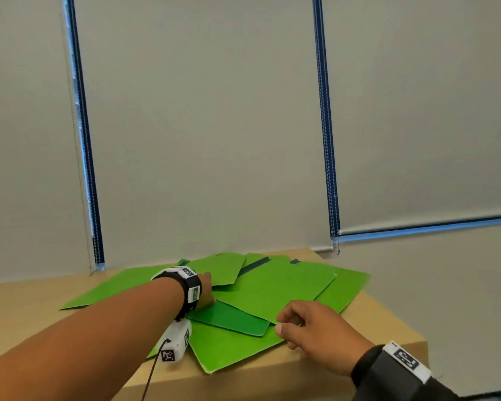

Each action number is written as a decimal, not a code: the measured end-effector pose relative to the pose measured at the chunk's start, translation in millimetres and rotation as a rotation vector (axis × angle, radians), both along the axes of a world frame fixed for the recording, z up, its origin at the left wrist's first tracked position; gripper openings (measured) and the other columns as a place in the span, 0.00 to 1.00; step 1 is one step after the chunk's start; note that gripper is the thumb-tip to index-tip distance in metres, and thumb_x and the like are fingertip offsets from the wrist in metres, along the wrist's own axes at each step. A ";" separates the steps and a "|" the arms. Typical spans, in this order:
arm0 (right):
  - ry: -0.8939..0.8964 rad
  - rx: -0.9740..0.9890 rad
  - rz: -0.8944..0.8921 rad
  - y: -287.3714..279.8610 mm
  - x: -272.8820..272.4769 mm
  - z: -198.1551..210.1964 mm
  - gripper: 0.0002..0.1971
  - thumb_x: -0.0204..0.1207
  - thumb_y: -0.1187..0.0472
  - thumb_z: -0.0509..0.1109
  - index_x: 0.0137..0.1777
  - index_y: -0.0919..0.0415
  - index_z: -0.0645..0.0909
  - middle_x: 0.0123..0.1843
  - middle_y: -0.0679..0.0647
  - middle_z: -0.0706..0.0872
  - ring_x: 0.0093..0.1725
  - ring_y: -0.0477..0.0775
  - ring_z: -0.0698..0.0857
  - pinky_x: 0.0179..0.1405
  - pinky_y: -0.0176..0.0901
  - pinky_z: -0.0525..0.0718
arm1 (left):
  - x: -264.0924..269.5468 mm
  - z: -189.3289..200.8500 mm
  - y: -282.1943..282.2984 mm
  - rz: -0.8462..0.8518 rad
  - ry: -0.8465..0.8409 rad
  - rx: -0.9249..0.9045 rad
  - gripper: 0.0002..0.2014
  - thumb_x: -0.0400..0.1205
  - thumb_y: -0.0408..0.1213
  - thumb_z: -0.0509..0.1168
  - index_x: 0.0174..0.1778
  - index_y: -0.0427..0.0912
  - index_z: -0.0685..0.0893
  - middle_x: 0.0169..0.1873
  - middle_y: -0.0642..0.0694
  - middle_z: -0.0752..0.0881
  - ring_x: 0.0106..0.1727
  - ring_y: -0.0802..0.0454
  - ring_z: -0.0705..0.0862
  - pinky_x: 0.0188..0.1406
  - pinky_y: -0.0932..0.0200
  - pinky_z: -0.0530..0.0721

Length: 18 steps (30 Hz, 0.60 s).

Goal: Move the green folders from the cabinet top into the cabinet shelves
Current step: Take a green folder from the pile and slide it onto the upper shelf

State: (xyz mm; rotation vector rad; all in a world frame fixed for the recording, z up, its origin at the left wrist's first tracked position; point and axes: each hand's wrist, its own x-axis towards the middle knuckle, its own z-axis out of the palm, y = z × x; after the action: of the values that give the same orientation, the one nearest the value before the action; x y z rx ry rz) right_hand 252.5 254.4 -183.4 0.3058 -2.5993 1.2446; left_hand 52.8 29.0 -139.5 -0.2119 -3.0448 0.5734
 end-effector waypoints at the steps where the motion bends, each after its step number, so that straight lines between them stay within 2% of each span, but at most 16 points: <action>1: -0.005 -0.010 0.003 0.7 -1.0 0.3 0.10 0.76 0.51 0.72 0.50 0.56 0.83 0.41 0.50 0.87 0.43 0.51 0.90 0.38 0.41 0.85 | -2.9 -3.0 0.4 -0.001 -0.004 0.010 0.42 0.79 0.63 0.58 0.83 0.42 0.54 0.79 0.39 0.68 0.75 0.37 0.73 0.72 0.42 0.74; 2: -0.010 -0.019 0.006 1.0 -2.2 0.6 0.09 0.76 0.51 0.72 0.50 0.56 0.83 0.42 0.50 0.87 0.43 0.51 0.90 0.38 0.40 0.85 | -4.0 -5.6 1.1 -0.005 -0.007 0.005 0.42 0.80 0.63 0.57 0.83 0.41 0.54 0.80 0.39 0.66 0.76 0.37 0.72 0.73 0.42 0.73; 4: -0.021 -0.040 0.010 1.5 -5.1 1.6 0.08 0.77 0.53 0.71 0.50 0.56 0.83 0.41 0.50 0.86 0.43 0.53 0.90 0.37 0.41 0.85 | -0.6 -8.1 3.4 -0.038 0.006 -0.030 0.37 0.83 0.62 0.55 0.81 0.40 0.61 0.78 0.37 0.66 0.75 0.36 0.72 0.72 0.42 0.73; 6: -0.040 -0.060 0.002 0.1 -9.8 3.4 0.07 0.77 0.54 0.72 0.49 0.57 0.83 0.40 0.52 0.86 0.45 0.56 0.90 0.35 0.43 0.86 | 6.0 -5.8 4.8 -0.050 -0.008 -0.060 0.33 0.84 0.61 0.53 0.77 0.39 0.70 0.74 0.36 0.69 0.72 0.35 0.74 0.69 0.42 0.74; 9: -0.103 -0.111 -0.005 -4.9 -18.5 9.1 0.08 0.78 0.56 0.71 0.50 0.61 0.83 0.43 0.55 0.85 0.45 0.57 0.89 0.34 0.43 0.87 | 13.8 -1.3 3.2 -0.080 -0.039 -0.033 0.27 0.87 0.54 0.54 0.72 0.36 0.75 0.70 0.35 0.75 0.68 0.36 0.77 0.65 0.46 0.76; 11: -0.138 -0.181 -0.012 -8.5 -25.7 15.1 0.11 0.79 0.57 0.70 0.54 0.66 0.82 0.47 0.59 0.85 0.44 0.54 0.88 0.36 0.45 0.89 | 23.0 5.0 0.0 -0.110 -0.039 0.016 0.22 0.88 0.47 0.53 0.67 0.34 0.79 0.66 0.36 0.81 0.65 0.38 0.80 0.62 0.49 0.78; 13: -0.188 -0.269 -0.023 -13.2 -33.8 22.7 0.15 0.80 0.56 0.69 0.57 0.69 0.81 0.52 0.62 0.84 0.45 0.54 0.87 0.39 0.48 0.90 | 40.1 13.4 -4.8 -0.156 -0.001 0.064 0.19 0.89 0.44 0.50 0.64 0.36 0.80 0.63 0.37 0.83 0.63 0.39 0.82 0.58 0.51 0.78; 16: -0.306 -0.468 -0.027 -25.3 -43.7 36.3 0.21 0.82 0.52 0.66 0.66 0.70 0.75 0.55 0.64 0.80 0.47 0.59 0.86 0.43 0.51 0.88 | 82.8 26.4 -12.5 -0.274 0.082 0.088 0.18 0.89 0.46 0.48 0.58 0.41 0.81 0.57 0.38 0.85 0.57 0.39 0.83 0.49 0.53 0.76; 18: -0.382 -0.639 -0.016 -33.3 -50.8 42.8 0.27 0.83 0.49 0.65 0.75 0.65 0.67 0.64 0.69 0.78 0.56 0.67 0.85 0.48 0.55 0.88 | 116.6 31.7 -16.7 -0.375 0.148 0.127 0.18 0.89 0.48 0.47 0.53 0.43 0.80 0.50 0.39 0.85 0.51 0.39 0.83 0.43 0.53 0.74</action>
State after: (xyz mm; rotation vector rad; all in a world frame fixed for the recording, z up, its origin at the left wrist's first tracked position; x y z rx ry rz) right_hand 201.6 221.2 -140.7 -0.0853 -2.2864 2.2025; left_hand 169.5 12.3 -107.8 -0.6824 -2.7801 0.3503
